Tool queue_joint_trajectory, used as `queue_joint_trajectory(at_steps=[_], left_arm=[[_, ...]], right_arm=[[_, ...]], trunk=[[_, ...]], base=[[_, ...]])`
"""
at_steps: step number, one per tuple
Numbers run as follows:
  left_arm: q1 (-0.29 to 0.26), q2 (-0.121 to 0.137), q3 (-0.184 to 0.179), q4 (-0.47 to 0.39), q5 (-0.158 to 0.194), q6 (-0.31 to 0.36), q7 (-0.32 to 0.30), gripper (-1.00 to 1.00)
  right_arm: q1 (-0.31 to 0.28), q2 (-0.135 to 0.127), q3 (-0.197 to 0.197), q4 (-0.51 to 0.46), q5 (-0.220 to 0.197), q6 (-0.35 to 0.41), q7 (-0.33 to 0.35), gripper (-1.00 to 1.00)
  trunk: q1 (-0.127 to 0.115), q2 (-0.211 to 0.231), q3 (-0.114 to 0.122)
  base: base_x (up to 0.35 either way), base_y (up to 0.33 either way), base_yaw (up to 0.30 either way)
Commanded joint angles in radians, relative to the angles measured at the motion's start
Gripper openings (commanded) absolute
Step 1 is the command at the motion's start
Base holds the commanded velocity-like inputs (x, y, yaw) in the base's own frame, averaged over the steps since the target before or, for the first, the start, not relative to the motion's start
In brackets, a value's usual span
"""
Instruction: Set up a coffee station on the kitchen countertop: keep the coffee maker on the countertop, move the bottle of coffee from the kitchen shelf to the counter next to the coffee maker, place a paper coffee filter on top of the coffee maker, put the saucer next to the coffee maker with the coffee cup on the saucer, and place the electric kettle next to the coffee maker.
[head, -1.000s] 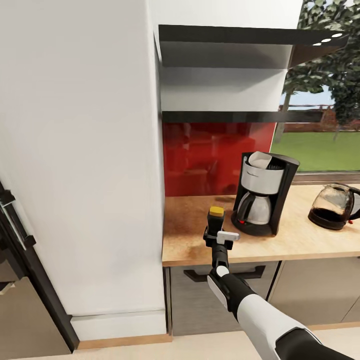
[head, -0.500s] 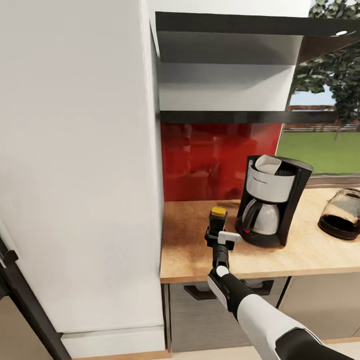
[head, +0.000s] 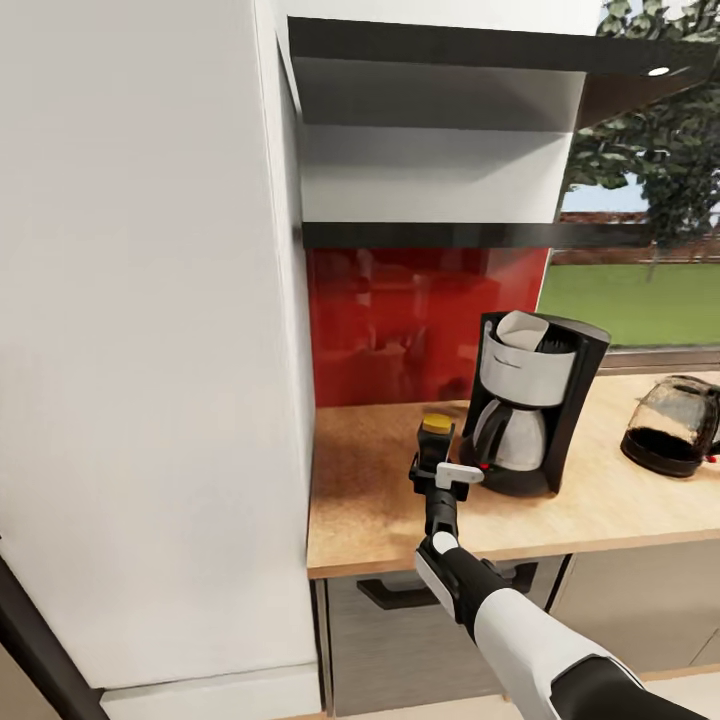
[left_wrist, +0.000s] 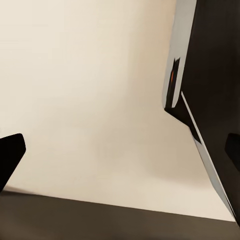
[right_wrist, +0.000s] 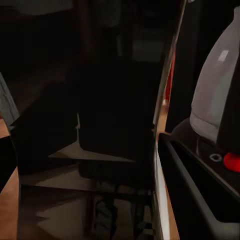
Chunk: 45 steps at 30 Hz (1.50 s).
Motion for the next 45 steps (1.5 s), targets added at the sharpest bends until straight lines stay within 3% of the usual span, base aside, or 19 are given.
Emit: queue_joint_trajectory(at_steps=[1, 18, 41, 42, 45], left_arm=[[0.0, 0.0, -0.002, 0.002, 0.009, -0.005, 0.0, 1.0], [0.001, 0.0, -0.002, 0.002, 0.009, -0.006, -0.001, 1.0], [0.001, 0.0, -0.003, 0.004, 0.009, -0.007, -0.001, 1.0], [0.001, 0.0, -0.003, 0.004, 0.009, -0.007, -0.001, 1.0], [0.001, 0.0, -0.002, 0.004, 0.009, -0.007, -0.001, 1.0]], right_arm=[[-0.001, -0.001, 0.009, 0.001, -0.011, -0.006, -0.004, -1.0], [-0.001, -0.001, 0.009, 0.003, -0.011, -0.006, -0.005, -1.0], [-0.001, -0.001, 0.009, 0.024, -0.011, -0.006, -0.006, -1.0], [-0.001, -0.001, 0.009, 0.024, -0.011, -0.006, -0.006, 1.0], [-0.001, -0.001, 0.008, 0.024, -0.011, -0.006, -0.006, 1.0]], trunk=[[0.0, -0.001, -0.001], [0.0, -0.001, -0.001], [0.0, -0.001, -0.001], [0.0, -0.001, -0.001], [0.0, -0.001, -0.001]], base=[[0.211, 0.0, -0.001], [0.123, 0.0, -0.028], [0.004, -0.033, 0.0], [0.0, 0.0, 0.0], [0.0, 0.0, 0.0]])
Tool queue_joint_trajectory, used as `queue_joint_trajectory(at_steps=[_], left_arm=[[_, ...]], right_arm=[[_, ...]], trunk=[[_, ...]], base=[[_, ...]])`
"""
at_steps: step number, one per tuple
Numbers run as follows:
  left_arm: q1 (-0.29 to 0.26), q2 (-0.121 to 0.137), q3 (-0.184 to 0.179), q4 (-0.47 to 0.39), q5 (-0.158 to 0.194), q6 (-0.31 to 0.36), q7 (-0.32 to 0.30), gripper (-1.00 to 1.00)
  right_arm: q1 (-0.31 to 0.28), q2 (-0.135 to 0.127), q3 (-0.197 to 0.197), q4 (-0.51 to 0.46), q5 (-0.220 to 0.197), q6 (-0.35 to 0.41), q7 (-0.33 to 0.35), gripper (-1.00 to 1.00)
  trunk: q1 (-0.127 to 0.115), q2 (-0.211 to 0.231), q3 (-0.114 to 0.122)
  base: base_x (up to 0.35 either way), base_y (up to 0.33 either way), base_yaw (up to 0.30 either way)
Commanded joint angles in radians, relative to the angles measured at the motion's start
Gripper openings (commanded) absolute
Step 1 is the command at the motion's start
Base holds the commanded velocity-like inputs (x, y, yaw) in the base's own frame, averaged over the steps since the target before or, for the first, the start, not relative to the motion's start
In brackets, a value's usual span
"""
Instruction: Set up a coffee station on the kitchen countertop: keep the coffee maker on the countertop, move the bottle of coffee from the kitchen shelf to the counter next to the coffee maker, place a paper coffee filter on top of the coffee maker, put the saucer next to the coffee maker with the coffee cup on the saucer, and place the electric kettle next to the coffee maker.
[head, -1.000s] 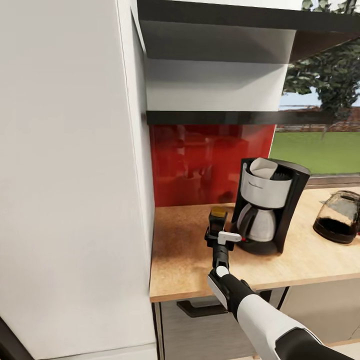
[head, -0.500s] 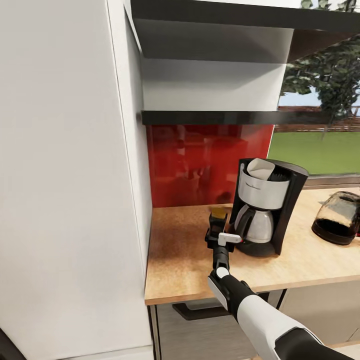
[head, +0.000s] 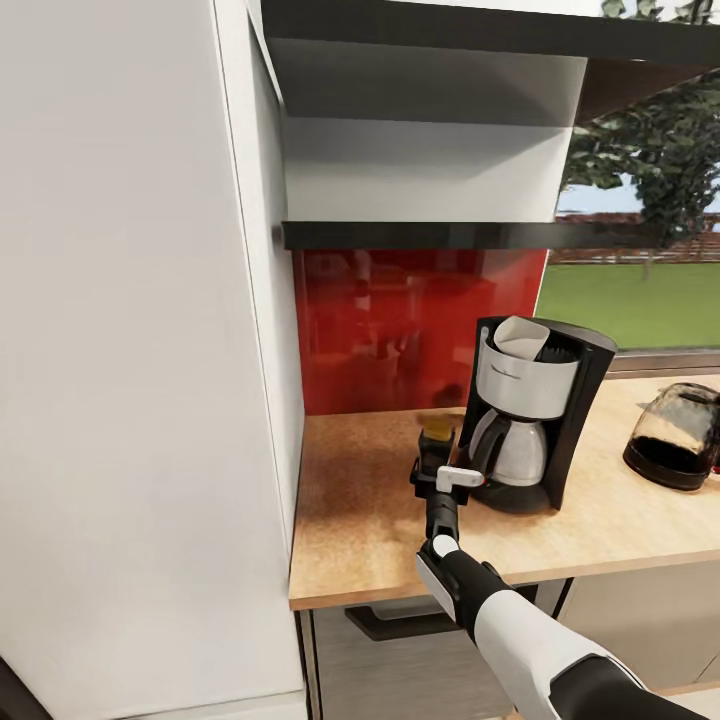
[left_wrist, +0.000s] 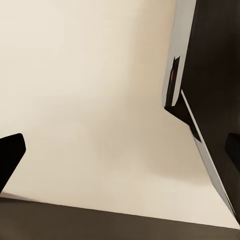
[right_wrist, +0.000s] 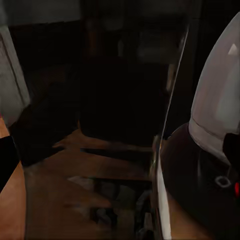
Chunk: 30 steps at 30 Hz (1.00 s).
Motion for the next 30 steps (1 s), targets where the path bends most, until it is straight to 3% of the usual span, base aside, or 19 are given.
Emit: queue_joint_trajectory(at_steps=[1, 30], left_arm=[[-0.001, 0.0, -0.002, 0.002, 0.009, -0.005, 0.0, 1.0], [-0.001, 0.0, -0.002, 0.002, 0.009, -0.005, 0.0, 1.0]], right_arm=[[-0.001, -0.001, 0.008, 0.001, -0.011, -0.005, -0.004, 1.0], [-0.001, -0.001, 0.008, 0.015, -0.011, -0.005, -0.004, 1.0]], trunk=[[0.0, -0.001, -0.001], [0.0, -0.001, -0.001]], base=[[0.0, 0.0, 0.0], [0.0, 0.0, 0.0]])
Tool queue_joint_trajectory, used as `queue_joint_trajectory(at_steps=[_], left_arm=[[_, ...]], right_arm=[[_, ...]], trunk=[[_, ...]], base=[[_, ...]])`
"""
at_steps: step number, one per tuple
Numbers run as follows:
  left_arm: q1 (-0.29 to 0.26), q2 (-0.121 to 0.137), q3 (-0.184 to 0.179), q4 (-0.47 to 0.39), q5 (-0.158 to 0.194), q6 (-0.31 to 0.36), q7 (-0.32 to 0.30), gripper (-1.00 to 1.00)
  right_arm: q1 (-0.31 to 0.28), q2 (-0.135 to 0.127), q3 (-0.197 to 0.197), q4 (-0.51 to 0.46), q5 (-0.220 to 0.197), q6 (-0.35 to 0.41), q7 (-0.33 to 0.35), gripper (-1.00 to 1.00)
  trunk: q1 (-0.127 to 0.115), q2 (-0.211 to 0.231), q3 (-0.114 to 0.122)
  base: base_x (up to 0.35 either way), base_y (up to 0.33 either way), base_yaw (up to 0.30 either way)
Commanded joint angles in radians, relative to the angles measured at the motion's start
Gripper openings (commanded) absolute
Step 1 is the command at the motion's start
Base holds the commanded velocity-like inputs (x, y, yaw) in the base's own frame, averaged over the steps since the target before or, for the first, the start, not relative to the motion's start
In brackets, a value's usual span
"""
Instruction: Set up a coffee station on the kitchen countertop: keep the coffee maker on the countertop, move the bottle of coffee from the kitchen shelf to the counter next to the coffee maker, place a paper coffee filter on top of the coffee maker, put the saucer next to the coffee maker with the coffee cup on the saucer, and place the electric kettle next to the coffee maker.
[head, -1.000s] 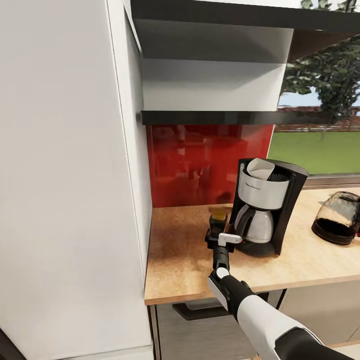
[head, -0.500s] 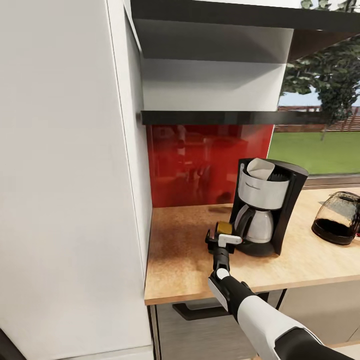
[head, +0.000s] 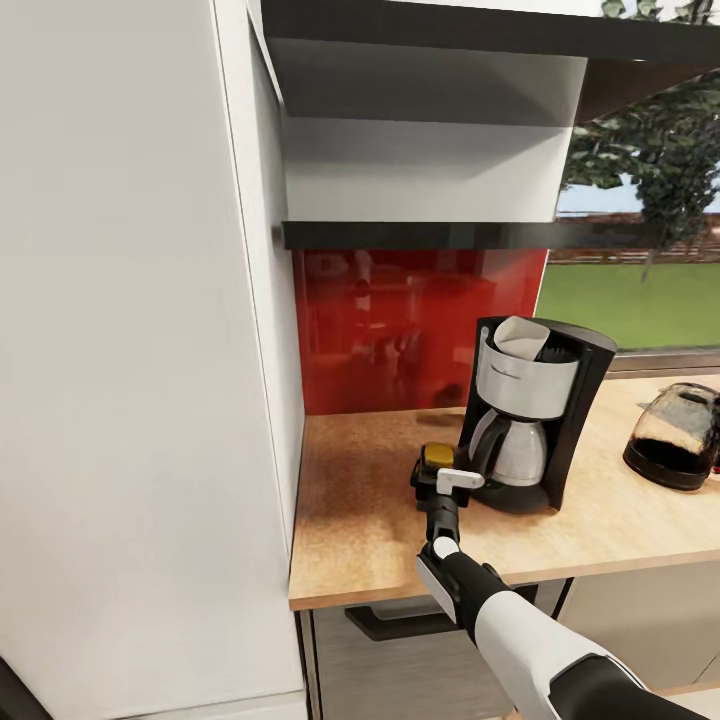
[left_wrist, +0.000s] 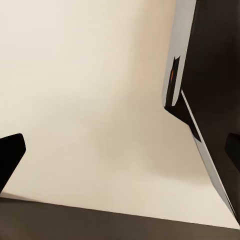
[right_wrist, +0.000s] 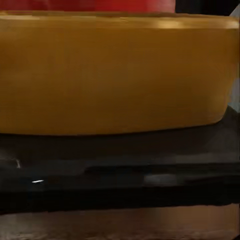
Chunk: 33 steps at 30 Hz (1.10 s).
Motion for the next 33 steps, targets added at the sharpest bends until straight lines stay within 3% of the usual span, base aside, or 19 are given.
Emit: queue_joint_trajectory(at_steps=[1, 24, 33], left_arm=[[-0.001, 0.0, -0.002, 0.002, 0.009, -0.006, -0.001, 1.0], [-0.001, 0.0, -0.002, 0.002, 0.009, -0.007, -0.001, 1.0], [-0.001, 0.0, 0.001, 0.0, 0.012, -0.002, 0.003, 1.0]], right_arm=[[-0.001, 0.0, 0.009, 0.001, -0.01, -0.005, -0.004, 1.0], [-0.001, -0.001, 0.009, 0.002, -0.01, -0.005, -0.003, 1.0], [-0.001, 0.0, 0.01, 0.002, -0.01, -0.005, -0.003, 1.0]], trunk=[[0.0, -0.001, -0.001], [0.0, -0.001, -0.001], [0.0, -0.001, -0.001]], base=[[0.0, 0.0, 0.0], [-0.002, 0.0, 0.0], [-0.296, 0.0, 0.0]])
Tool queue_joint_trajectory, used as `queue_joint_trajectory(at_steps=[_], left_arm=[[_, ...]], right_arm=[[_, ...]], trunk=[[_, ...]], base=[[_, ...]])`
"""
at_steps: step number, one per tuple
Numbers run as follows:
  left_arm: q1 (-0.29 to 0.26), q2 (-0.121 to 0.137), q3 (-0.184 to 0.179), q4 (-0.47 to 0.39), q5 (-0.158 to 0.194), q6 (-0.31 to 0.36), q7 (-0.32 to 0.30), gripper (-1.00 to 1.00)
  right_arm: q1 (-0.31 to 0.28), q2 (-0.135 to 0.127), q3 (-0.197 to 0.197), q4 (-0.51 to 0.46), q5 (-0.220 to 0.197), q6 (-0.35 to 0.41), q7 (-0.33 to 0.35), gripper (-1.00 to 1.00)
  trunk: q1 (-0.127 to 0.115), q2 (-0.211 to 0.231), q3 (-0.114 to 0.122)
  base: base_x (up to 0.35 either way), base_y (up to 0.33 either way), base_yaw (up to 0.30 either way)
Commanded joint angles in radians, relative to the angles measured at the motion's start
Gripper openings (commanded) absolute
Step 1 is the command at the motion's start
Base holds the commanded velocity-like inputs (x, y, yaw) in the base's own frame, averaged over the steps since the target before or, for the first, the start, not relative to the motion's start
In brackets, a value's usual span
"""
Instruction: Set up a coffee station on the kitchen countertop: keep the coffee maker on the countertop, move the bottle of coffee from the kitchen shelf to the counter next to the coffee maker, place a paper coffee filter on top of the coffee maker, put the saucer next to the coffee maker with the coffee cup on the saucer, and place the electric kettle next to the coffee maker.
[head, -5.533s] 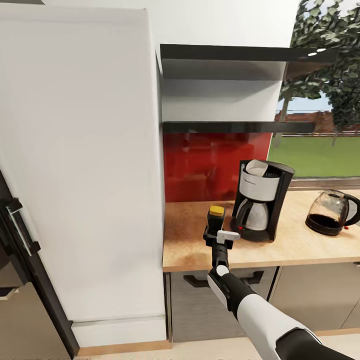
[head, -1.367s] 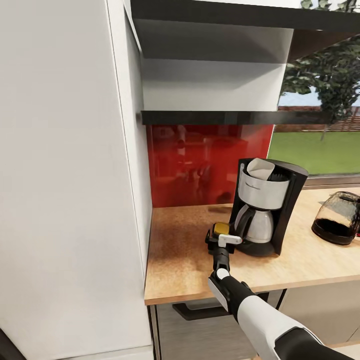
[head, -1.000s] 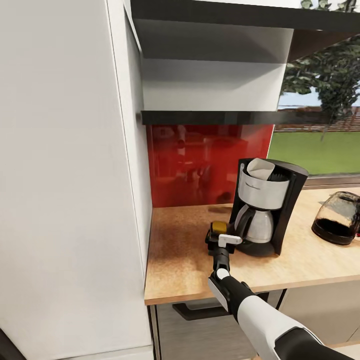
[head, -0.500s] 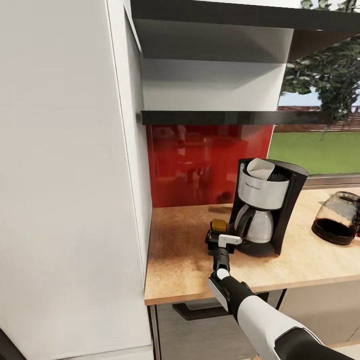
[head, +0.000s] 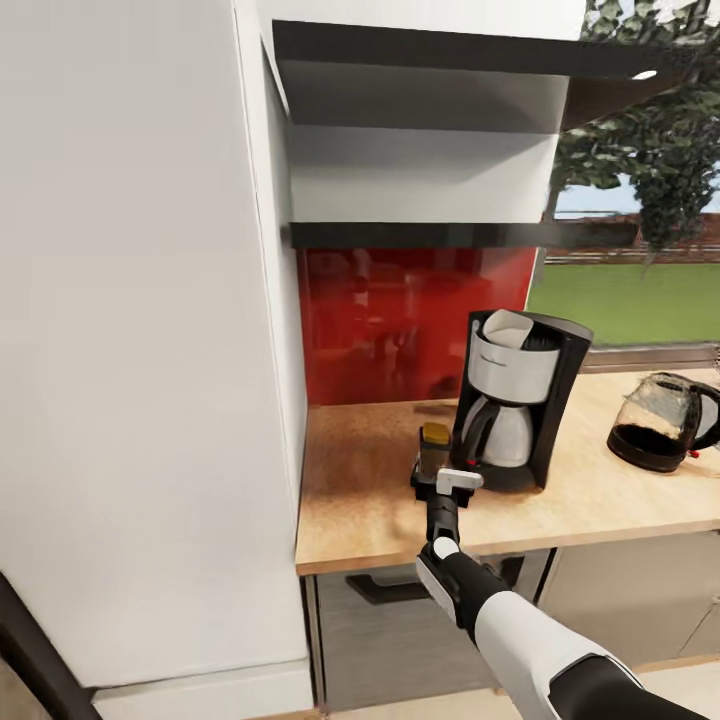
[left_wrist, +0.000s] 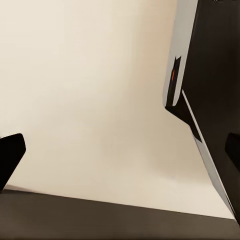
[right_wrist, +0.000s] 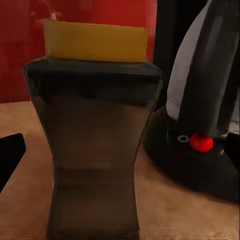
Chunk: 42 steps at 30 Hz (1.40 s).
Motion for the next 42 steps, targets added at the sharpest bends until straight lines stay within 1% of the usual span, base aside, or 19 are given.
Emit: queue_joint_trajectory(at_steps=[1, 7, 12, 21, 22, 24, 27, 29, 30, 35, 40, 42], left_arm=[[0.0, 0.0, -0.001, 0.001, 0.009, -0.005, 0.0, 1.0], [0.0, 0.0, 0.0, 0.001, 0.008, -0.005, 0.0, 1.0], [-0.002, -0.001, 0.0, -0.001, 0.007, -0.006, 0.0, 1.0], [-0.002, 0.0, 0.001, -0.002, 0.006, -0.009, 0.0, 1.0], [-0.002, 0.0, 0.001, -0.002, 0.006, -0.01, 0.0, 1.0], [-0.002, 0.0, 0.001, -0.002, 0.007, -0.012, 0.0, 1.0], [-0.002, -0.001, 0.001, -0.003, 0.008, -0.014, 0.0, 1.0], [-0.003, -0.001, 0.0, -0.004, 0.008, -0.017, 0.0, 1.0], [-0.003, -0.001, 0.0, -0.004, 0.008, -0.018, 0.0, 1.0], [-0.004, 0.0, -0.001, -0.005, 0.008, -0.019, 0.0, 1.0], [-0.004, 0.0, -0.001, -0.005, 0.008, -0.019, 0.0, 1.0], [-0.004, -0.001, -0.001, -0.005, 0.008, -0.019, 0.0, 1.0]], right_arm=[[-0.001, 0.0, 0.009, 0.001, -0.01, -0.005, -0.004, 1.0], [-0.001, 0.0, 0.009, 0.001, -0.01, -0.005, -0.004, 1.0], [-0.001, 0.0, 0.01, 0.001, -0.009, -0.004, -0.002, 1.0], [-0.001, 0.007, 0.013, 0.006, -0.011, -0.004, 0.001, 1.0], [-0.001, 0.009, 0.014, 0.007, -0.011, -0.004, 0.003, 1.0], [-0.001, 0.022, 0.014, 0.009, -0.011, -0.004, 0.009, 1.0], [0.015, 0.022, 0.015, 0.035, -0.009, -0.007, 0.011, 1.0], [0.044, 0.022, 0.015, 0.058, -0.006, -0.054, 0.01, 1.0], [0.063, 0.022, 0.015, 0.066, -0.005, -0.099, 0.01, 1.0], [0.123, 0.022, 0.015, 0.108, -0.005, -0.233, 0.006, 1.0], [0.154, 0.022, 0.013, 0.204, -0.011, -0.309, -0.014, 1.0], [0.169, 0.022, 0.013, 0.272, -0.012, -0.371, -0.042, 1.0]], trunk=[[0.0, -0.001, -0.001], [0.0, -0.001, -0.001], [0.0, -0.001, -0.001], [0.0, -0.001, -0.001], [0.0, -0.001, -0.001], [0.0, -0.001, -0.001], [0.0, -0.001, -0.001], [0.0, -0.001, -0.001], [0.0, -0.001, -0.001], [0.0, -0.001, -0.001], [0.0, -0.001, -0.001], [0.0, -0.001, -0.001]], base=[[-0.337, 0.0, 0.0], [-0.322, -0.01, 0.0], [-0.208, -0.203, 0.0], [-0.02, -0.034, 0.0], [0.0, 0.0, 0.0], [0.0, 0.0, 0.0], [0.0, 0.0, 0.0], [0.0, 0.0, 0.0], [0.0, 0.0, 0.0], [0.0, 0.0, 0.0], [0.0, 0.0, 0.0], [0.0, 0.0, 0.0]])
